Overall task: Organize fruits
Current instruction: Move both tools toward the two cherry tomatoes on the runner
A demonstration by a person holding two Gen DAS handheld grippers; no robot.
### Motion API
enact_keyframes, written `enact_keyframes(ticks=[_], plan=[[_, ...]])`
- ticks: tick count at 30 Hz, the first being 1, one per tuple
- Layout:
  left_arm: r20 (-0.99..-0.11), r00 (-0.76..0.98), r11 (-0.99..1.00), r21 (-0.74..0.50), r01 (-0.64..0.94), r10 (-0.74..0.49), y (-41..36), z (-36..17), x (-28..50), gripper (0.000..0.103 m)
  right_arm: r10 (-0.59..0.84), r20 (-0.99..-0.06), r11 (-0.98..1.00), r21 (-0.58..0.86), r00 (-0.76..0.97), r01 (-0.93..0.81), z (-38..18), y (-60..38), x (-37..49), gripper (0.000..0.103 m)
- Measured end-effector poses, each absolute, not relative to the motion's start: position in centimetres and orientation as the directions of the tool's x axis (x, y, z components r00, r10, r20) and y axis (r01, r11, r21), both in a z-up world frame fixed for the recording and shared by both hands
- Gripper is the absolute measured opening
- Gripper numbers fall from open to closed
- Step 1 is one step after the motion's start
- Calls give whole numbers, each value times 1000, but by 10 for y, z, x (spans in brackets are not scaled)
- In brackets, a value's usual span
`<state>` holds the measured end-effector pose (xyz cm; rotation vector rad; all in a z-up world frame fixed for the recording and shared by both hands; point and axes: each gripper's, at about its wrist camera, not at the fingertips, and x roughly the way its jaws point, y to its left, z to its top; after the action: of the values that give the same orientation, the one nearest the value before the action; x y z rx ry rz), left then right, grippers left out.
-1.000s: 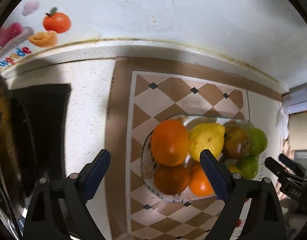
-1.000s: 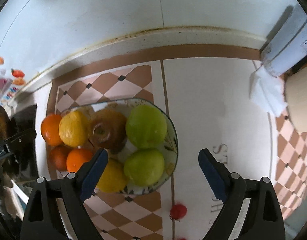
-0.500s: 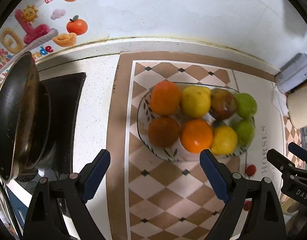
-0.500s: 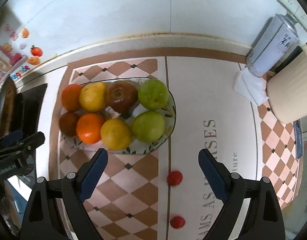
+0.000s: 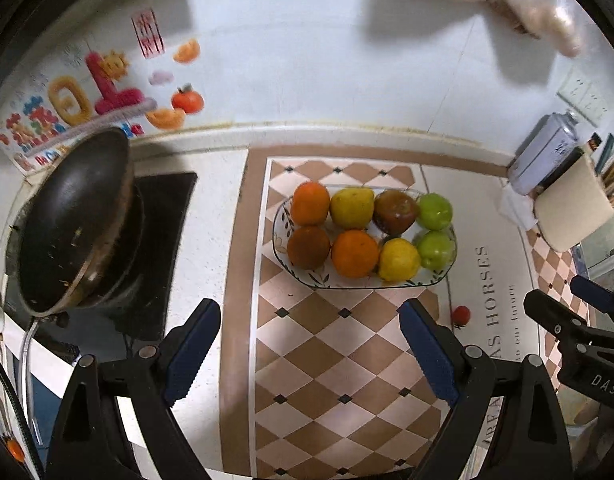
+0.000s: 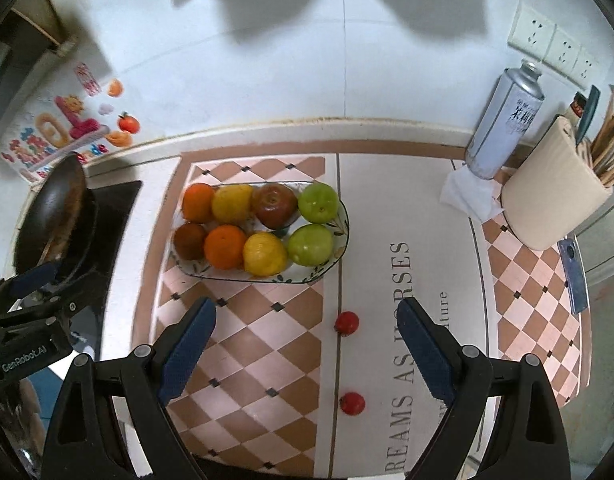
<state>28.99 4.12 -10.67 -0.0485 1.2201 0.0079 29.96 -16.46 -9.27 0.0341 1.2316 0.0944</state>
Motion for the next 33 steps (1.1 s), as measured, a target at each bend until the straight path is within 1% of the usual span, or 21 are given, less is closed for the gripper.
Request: enact_keyframes(ticks=[11,20,27,31,32,33], plan=[[-890,456,999,-28,-28,-13,40,-45,248,92,124,-890,992,101,438,-74,-26,-161,257,94],[-875,484,999,-37,-25,-20,40,-29,226,92,114,-864,993,87,490,-77,-1,-155,235,94],[-874,486,999,-39,-26,-21,41,-30,225,92,150,-866,989,137,476,-62,-8,-155,236,94],[-886,464,999,-27,-20,-15,39,-40,230,92,195,-886,978,206,421,-19,-38,-171,244,94],[-888,459,1000,-23,-17,-13,38,-43,232,96,185,-895,980,201,407,-3,-47,-176,246,94],[-893,451,1000,-11,-12,-4,35,-48,234,102,172,-904,981,194,391,17,-57,-183,247,94]])
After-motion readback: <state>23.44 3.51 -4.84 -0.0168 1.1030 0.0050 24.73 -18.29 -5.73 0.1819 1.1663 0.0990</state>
